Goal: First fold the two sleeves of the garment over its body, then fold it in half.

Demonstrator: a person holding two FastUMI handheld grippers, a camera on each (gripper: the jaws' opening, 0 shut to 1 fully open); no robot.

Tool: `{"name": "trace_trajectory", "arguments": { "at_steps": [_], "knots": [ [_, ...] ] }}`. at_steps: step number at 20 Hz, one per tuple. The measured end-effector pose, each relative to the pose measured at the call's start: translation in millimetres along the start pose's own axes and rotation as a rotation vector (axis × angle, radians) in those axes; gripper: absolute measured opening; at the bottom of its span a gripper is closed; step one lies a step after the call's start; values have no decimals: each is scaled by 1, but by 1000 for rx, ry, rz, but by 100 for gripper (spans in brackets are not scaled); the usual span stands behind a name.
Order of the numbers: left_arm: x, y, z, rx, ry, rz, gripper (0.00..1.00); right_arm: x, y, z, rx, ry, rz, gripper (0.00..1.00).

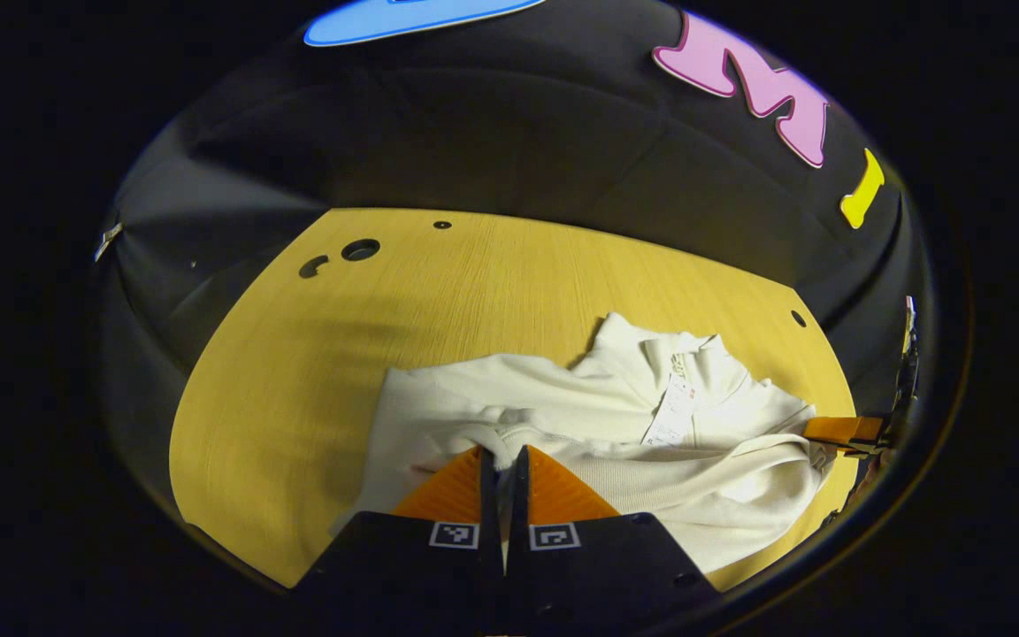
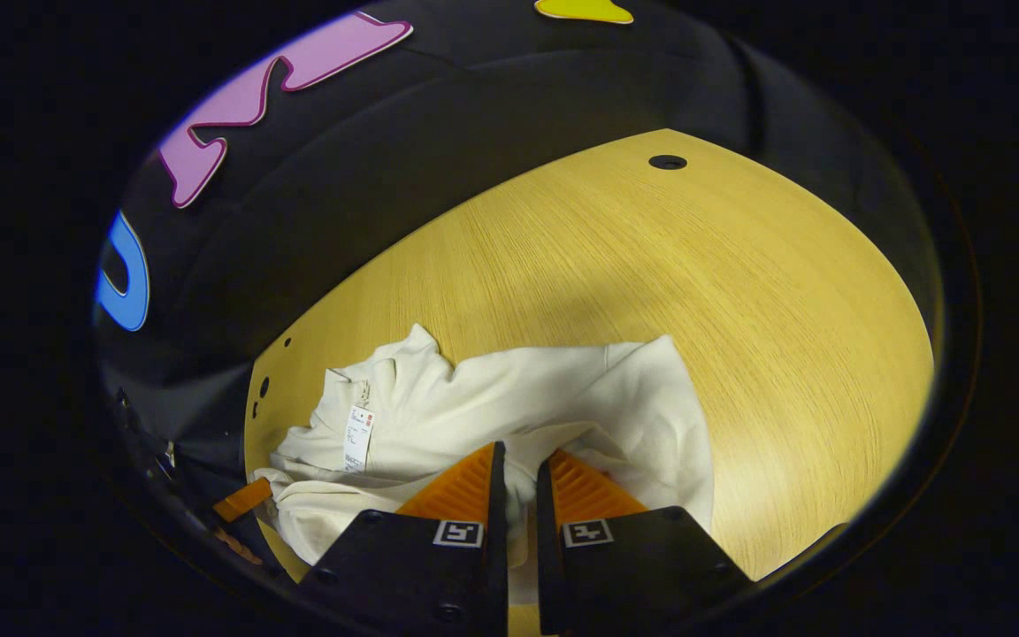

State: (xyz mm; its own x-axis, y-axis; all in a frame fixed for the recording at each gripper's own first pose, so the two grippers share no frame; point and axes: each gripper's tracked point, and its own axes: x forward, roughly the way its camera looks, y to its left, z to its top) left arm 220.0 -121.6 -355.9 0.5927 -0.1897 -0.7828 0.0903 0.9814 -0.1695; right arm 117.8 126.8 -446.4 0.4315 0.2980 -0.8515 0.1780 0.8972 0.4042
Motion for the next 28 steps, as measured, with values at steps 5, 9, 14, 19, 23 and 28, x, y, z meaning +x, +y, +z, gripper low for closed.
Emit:
{"name": "trace_trajectory", "arguments": {
  "at_steps": [5, 9, 14, 19, 23, 28],
  "knots": [
    [19, 3, -15, 1, 58, 18, 6, 15, -8, -9, -5, 33, -28, 22],
    [20, 1, -12, 20, 54, 15, 7, 9, -4, -4, 19, 18, -20, 31],
    [-9, -1, 17, 33, -76, -14, 56, -19, 10, 17, 50, -65, 23, 49],
    [-49, -9, 33, 76, -156, -31, 82, -65, 27, 37, 92, -143, 98, 70],
    [-92, -31, 45, 115, -244, -77, 84, -109, 33, 52, 4, -240, 125, 89],
    [-145, -58, 49, 120, -321, -142, 86, -162, 54, 58, -84, -319, 173, 74]
  ]
}}
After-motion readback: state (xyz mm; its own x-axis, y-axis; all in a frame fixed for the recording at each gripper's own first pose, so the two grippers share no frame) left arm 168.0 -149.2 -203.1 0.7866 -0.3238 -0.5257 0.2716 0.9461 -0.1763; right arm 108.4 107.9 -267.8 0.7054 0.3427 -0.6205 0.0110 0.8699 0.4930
